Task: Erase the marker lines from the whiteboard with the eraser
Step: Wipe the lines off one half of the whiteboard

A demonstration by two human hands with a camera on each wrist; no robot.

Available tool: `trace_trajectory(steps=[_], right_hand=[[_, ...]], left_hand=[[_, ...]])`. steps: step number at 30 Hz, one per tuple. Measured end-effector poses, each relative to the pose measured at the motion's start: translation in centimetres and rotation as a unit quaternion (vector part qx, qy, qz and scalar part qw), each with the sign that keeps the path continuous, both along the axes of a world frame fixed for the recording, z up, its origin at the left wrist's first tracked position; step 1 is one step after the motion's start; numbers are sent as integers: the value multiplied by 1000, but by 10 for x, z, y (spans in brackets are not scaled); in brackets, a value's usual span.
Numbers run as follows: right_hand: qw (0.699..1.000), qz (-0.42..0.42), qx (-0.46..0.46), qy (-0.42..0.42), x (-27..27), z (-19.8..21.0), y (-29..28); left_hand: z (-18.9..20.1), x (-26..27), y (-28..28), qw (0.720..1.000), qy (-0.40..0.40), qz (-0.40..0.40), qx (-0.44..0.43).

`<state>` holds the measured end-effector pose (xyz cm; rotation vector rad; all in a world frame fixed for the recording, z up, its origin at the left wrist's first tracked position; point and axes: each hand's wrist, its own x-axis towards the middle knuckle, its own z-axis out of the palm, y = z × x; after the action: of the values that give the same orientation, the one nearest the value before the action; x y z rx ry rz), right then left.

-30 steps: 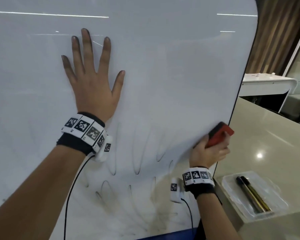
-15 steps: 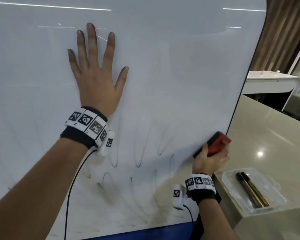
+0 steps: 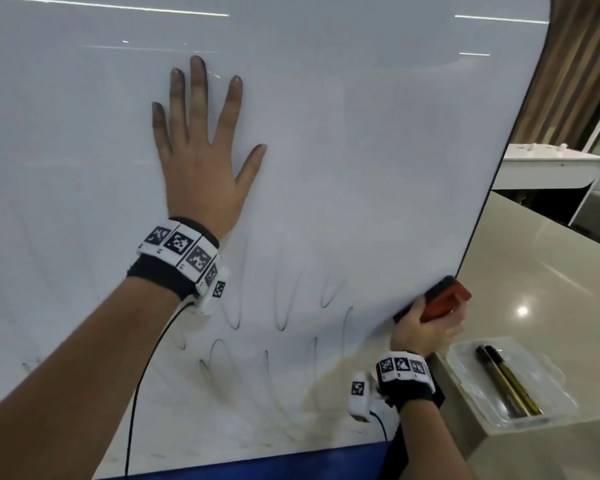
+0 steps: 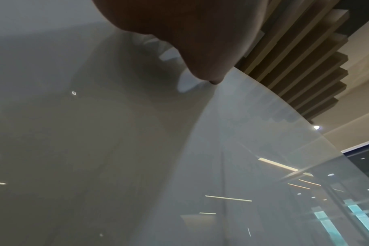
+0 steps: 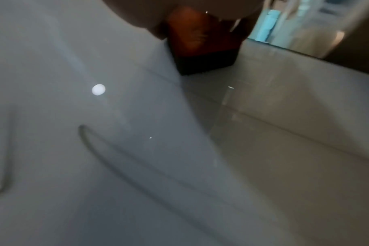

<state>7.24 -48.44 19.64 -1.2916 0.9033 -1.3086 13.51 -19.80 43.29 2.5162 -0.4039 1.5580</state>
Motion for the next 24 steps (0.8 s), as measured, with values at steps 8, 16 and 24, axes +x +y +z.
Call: trace_trajectory(steps=[8, 16, 24], right_hand=[[869, 181, -458, 55, 5, -9, 101], [945, 9, -313, -93, 34, 133, 61], [754, 246, -589, 157, -11, -75, 130]], left_hand=[[-9, 0, 3, 1000, 1, -7, 8], [-10, -1, 30, 997, 0, -49, 66], [-19, -5, 37, 997, 6, -44, 68]])
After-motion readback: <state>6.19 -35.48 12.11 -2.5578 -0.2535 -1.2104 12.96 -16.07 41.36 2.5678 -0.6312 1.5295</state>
